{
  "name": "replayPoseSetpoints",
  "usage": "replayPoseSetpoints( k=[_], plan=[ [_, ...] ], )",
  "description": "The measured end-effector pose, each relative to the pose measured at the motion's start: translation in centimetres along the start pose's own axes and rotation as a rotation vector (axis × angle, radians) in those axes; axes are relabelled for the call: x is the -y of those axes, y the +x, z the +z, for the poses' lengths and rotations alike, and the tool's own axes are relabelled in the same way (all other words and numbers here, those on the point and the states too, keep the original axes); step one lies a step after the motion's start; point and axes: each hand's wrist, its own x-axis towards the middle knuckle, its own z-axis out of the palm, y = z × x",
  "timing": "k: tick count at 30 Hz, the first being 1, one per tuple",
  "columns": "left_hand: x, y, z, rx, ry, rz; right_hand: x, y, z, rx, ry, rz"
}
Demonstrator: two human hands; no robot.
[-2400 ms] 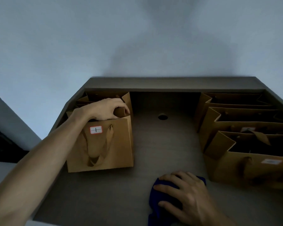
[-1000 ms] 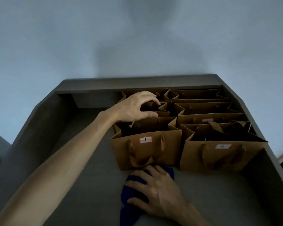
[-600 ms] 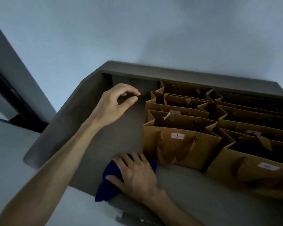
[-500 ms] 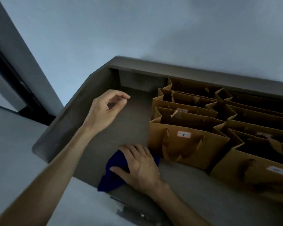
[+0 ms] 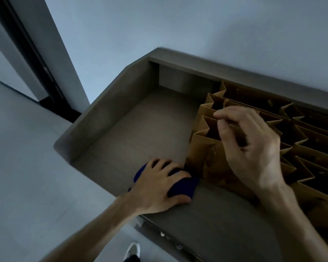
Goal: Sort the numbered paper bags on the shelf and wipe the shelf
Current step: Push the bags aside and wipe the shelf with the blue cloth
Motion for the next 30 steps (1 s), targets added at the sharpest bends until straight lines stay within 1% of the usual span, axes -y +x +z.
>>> replayPoseSetpoints(
  k=[3,7,10,13,16,18,25,27,30],
  plan=[
    [1.1,0.2,0.6,-0.034,0.003,0.075,-1.0,2.1,0.3,0.043,-0.143,0.083],
    [3.1,0.5,1.0,-0.05,0.022,0.185,-1.7,6.0,2.3,0.157,-0.272,0.386],
    [5.0,0.9,0.4,-0.056,0.005,0.23,-2.9,9.2,4.7,0.243,-0.427,0.486],
    [8.1,0.6,0.1,-0.133,0.01,0.186,-4.6,10.1,7.3,0.373,-0.503,0.62],
    [11.7,0.3,-0.5,-0.207,0.013,0.022,-5.9,9.4,9.0,0.514,-0.555,0.741],
    [13.1,0.5,-1.0,-0.227,0.061,-0.062,-6.0,9.3,9.3,0.534,-0.58,0.758],
    [11.5,2.6,-0.7,-0.208,0.157,-0.147,-6.0,9.3,9.7,0.539,-0.628,0.757],
    [11.1,4.4,-0.9,-0.187,0.164,-0.147,-6.1,9.4,9.8,0.532,-0.64,0.751],
    [12.2,9.7,-1.4,-0.11,0.138,-0.107,-6.2,9.2,9.8,0.534,-0.632,0.74]
  ],
)
